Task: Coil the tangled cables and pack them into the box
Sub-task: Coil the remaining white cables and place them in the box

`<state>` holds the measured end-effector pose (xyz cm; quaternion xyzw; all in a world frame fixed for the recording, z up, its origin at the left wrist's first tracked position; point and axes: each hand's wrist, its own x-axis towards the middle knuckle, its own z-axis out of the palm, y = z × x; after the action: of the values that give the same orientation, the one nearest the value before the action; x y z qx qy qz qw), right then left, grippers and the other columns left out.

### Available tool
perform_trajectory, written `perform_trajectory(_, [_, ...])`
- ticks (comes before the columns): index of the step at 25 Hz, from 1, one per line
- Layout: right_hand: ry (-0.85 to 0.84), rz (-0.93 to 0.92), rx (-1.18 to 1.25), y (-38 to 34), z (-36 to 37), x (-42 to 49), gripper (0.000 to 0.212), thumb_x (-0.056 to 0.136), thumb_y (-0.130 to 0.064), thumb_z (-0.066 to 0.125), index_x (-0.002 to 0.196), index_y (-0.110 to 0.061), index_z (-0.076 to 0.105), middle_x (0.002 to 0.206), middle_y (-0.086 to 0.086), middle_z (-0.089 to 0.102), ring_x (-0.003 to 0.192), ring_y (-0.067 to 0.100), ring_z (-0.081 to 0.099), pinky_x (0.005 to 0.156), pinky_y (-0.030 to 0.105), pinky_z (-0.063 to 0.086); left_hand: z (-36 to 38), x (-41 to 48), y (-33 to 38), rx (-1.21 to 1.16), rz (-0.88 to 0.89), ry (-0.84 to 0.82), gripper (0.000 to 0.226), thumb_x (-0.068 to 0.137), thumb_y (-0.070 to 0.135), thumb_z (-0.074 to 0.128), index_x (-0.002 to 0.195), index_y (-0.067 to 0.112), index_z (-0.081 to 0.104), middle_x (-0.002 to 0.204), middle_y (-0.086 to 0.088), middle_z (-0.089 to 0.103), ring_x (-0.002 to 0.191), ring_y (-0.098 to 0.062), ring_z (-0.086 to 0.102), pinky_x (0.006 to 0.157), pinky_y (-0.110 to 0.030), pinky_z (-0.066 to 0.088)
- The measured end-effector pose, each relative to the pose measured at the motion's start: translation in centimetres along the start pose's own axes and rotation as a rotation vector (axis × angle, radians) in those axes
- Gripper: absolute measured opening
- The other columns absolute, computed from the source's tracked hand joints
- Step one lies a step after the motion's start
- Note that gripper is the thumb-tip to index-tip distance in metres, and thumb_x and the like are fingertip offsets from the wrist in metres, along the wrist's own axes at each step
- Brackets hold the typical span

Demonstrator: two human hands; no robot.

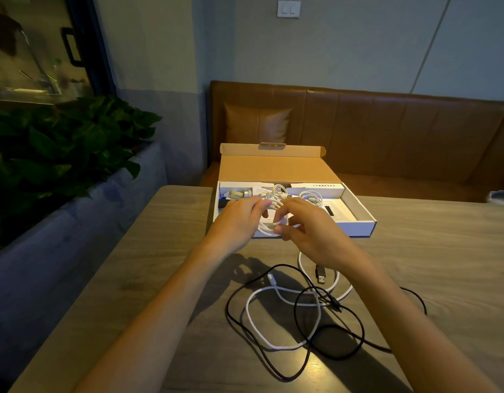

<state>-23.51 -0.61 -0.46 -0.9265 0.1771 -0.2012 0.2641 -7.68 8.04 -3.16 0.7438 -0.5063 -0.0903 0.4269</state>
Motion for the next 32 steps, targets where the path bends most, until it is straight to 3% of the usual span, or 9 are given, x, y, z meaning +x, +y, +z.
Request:
perform_trajectory(3, [0.006,-0.021,0.063,0.3,-0.1,-0.3,0.016,0.095,-0.014,0.065,0.101,-0.027,0.058,0.115,-0.001,0.064,0.088,0.011,0.071,0.082,0.033,0.06,-0.1,0.0,-0.1,0.088,0.068,0.0,0.032,0.108,0.035,0.035,0.109,0.021,0.064,0.097,0.004,0.064,0.088,-0.012,0.06,0.076,-0.03,0.053])
perform_trajectory(9, [0.118,-0.024,0.17,0.7,0.0,-0.5,0.017,0.099,-0.011,0.058,0.1,-0.028,0.055,0.109,-0.003,0.068,0.089,0.006,0.072,0.079,0.028,0.061,0.0,0.2,0.0,0.096,0.114,0.073,0.029,0.108,0.037,0.035,0.115,0.026,0.061,0.097,0.009,0.061,0.087,-0.011,0.059,0.069,-0.019,0.046])
perform_trajectory(13, [0.232,-0.019,0.363,0.6,1.2,-0.4,0.007,0.103,-0.011,0.05,0.106,-0.016,0.053,0.107,0.001,0.065,0.092,0.012,0.07,0.072,0.026,0.062,-0.1,-0.1,0.4,0.056,0.107,0.059,0.03,0.108,0.032,0.038,0.126,0.022,0.06,0.109,0.01,0.059,0.1,-0.012,0.059,0.077,-0.02,0.052])
perform_trajectory(16, [0.11,-0.031,0.444,0.9,0.8,-0.4,0.01,0.102,-0.01,0.051,0.109,-0.014,0.057,0.112,0.002,0.063,0.098,0.015,0.069,0.076,0.032,0.063,-0.5,0.1,0.0,-0.082,0.063,0.035,0.032,0.108,0.033,0.037,0.118,0.02,0.064,0.108,0.005,0.065,0.101,-0.015,0.06,0.082,-0.025,0.053])
perform_trajectory(18, [-0.018,-0.059,0.361,1.3,0.4,-0.4,0.014,0.1,-0.007,0.055,0.108,-0.018,0.06,0.115,-0.003,0.064,0.101,0.014,0.069,0.082,0.033,0.062,-0.6,0.2,-0.3,-0.104,0.035,0.059,0.034,0.108,0.036,0.036,0.109,0.019,0.066,0.1,0.003,0.066,0.096,-0.014,0.061,0.082,-0.028,0.052])
perform_trajectory(21, [0.001,-0.023,0.365,1.3,0.9,-0.7,0.01,0.097,-0.016,0.064,0.106,-0.017,0.061,0.111,0.001,0.068,0.094,0.017,0.074,0.081,0.033,0.062,-0.5,0.3,-0.5,-0.063,0.014,0.128,0.035,0.107,0.041,0.035,0.106,0.02,0.063,0.103,0.001,0.069,0.096,-0.017,0.063,0.082,-0.035,0.058])
perform_trajectory(24, [0.086,0.098,0.444,1.0,1.2,-0.4,0.01,0.099,-0.011,0.059,0.107,-0.012,0.054,0.103,0.007,0.074,0.083,0.017,0.076,0.076,0.034,0.064,-0.3,0.1,-0.3,-0.014,0.042,0.15,0.03,0.108,0.038,0.036,0.11,0.021,0.06,0.107,0.001,0.069,0.094,-0.016,0.064,0.073,-0.027,0.057])
perform_trajectory(28, [0.113,0.122,0.197,1.2,0.3,-0.1,0.011,0.104,-0.012,0.049,0.11,-0.021,0.049,0.096,-0.003,0.074,0.077,0.013,0.073,0.078,0.035,0.063,-0.4,0.0,0.4,0.064,0.01,0.215,0.03,0.108,0.035,0.035,0.117,0.019,0.059,0.108,0.001,0.067,0.086,-0.013,0.062,0.063,-0.018,0.05])
perform_trajectory(32, [0.114,0.143,0.27,0.4,0.3,0.0,0.001,0.103,-0.02,0.053,0.104,-0.021,0.052,0.094,-0.007,0.077,0.086,0.006,0.073,0.081,0.029,0.062,0.1,0.0,0.9,0.056,-0.033,0.285,0.028,0.108,0.032,0.035,0.121,0.019,0.056,0.101,0.004,0.065,0.071,-0.012,0.06,0.045,-0.009,0.036])
